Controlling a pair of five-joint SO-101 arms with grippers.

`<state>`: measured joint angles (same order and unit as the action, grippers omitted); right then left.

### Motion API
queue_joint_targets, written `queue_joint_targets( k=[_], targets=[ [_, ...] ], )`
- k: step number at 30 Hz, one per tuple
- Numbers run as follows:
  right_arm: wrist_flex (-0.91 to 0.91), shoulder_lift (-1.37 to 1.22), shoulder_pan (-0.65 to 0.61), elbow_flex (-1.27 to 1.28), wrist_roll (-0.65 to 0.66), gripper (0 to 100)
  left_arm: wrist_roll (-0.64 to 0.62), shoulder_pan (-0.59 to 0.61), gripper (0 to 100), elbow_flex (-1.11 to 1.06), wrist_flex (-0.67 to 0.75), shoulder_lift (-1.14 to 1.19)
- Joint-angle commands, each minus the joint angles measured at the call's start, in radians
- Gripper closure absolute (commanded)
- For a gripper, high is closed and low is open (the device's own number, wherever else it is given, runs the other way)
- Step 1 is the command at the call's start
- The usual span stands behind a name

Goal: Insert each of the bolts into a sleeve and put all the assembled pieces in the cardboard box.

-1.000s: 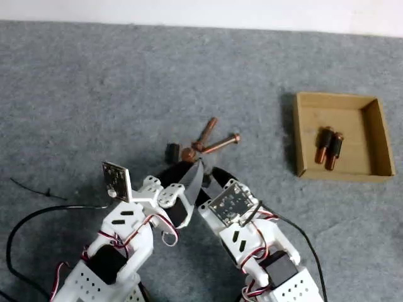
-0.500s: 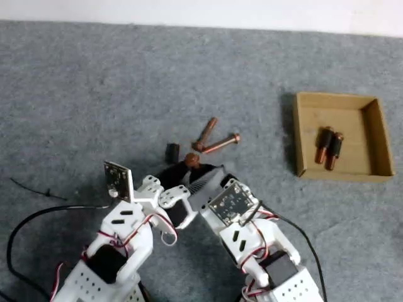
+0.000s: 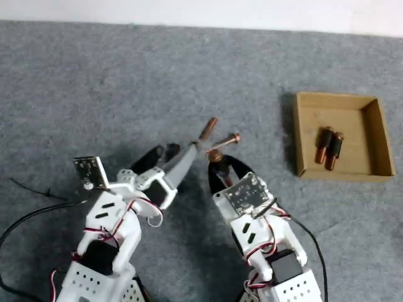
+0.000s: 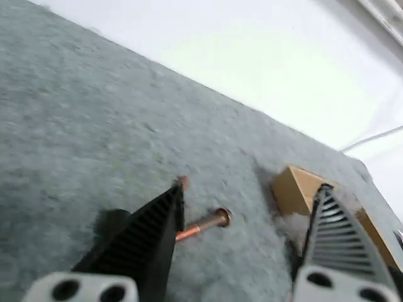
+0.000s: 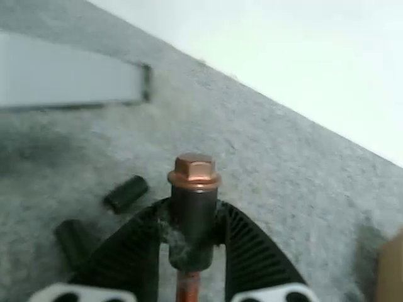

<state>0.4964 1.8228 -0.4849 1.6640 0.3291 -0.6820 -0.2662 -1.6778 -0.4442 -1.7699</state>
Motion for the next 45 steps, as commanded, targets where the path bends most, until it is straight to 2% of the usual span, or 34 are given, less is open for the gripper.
queue_joint_targets(
  k=[1, 4, 7, 10, 13, 16, 20, 26, 32, 36, 41, 45],
  targets=[
    [-0.033, 0.016, 0.094, 0.002, 0.0, 99.4, -0.006, 0.053, 70, -0.019, 0.003, -0.012],
    [-0.033, 0.016, 0.214, 0.002, -0.072, 99.4, -0.006, 0.056, 71, -0.019, 0.002, -0.012],
    [-0.035, 0.01, 0.358, -0.007, -0.175, 99.4, -0.005, 0.067, 78, -0.019, -0.002, -0.012],
    [-0.035, 0.007, 0.472, -0.01, -0.149, 99.4, -0.005, 0.094, 89, -0.019, 0.0, -0.012],
    [-0.074, 0.002, 0.527, -0.058, -0.1, 99.4, -0.005, 0.122, 100, -0.019, -0.002, -0.012],
    [-0.111, -0.082, 0.573, -0.104, -0.058, 99.4, -0.005, 0.142, 98, -0.019, -0.003, -0.004],
    [-0.171, -0.395, 0.631, -0.291, -0.057, 99.4, -0.005, 0.143, 99, -0.021, -0.025, -0.004],
    [-0.176, -1.118, 0.713, -0.786, -0.06, 99.4, -0.005, 0.143, 99, -0.021, -0.04, -0.004],
    [0.038, -1.685, 0.765, -1.26, -0.06, 99.0, -0.005, 0.143, 99, -0.021, -0.054, -0.004],
    [0.162, -1.903, 0.774, -1.484, -0.06, 98.9, 0.037, 0.145, 99, -0.021, -0.054, -0.005],
    [0.229, -2.031, 0.771, -1.62, -0.06, 98.6, 0.063, 0.143, 99, -0.021, -0.054, -0.004],
    [0.234, -2.049, 0.76, -1.624, -0.06, 90.5, 0.063, 0.143, 99, -0.021, -0.054, -0.004]
  ],
)
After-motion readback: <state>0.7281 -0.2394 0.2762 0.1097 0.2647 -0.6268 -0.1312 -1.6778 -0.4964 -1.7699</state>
